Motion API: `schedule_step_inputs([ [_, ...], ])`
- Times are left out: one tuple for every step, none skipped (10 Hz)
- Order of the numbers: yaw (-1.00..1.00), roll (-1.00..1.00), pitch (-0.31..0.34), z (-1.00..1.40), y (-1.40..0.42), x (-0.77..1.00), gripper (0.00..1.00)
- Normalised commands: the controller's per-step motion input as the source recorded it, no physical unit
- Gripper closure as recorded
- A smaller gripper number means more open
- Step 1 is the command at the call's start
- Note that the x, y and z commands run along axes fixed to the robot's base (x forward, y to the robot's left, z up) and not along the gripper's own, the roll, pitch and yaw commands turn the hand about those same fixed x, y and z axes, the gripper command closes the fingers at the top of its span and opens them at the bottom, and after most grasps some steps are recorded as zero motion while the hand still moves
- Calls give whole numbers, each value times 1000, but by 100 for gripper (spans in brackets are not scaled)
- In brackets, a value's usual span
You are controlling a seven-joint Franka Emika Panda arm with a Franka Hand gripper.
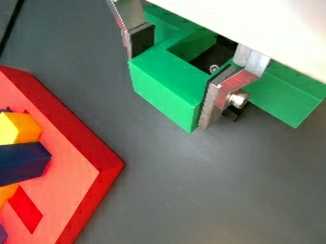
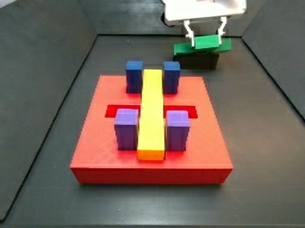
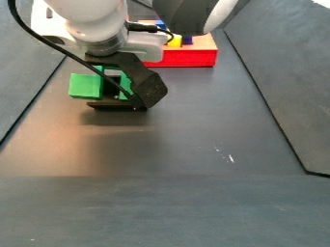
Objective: Pick up the green object. Move up. Place the green object on the fixture. Regrasp the green object. Move to above the board. Insert the green object.
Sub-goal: Place the green object on the fixture, then regrasp the green object.
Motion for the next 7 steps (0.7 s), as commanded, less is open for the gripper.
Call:
schedule_step_inputs([
  [0,0,0,0,0,0,0],
  [0,37,0,14,0,23,0],
  [0,111,0,86,0,0,0],
  [-43,266,0,257,0,0,0],
  [-77,420,0,506,0,-63,0],
  [-80,531,0,549,0,-97,0],
  [-40,1000,0,497,-43,-229,0],
])
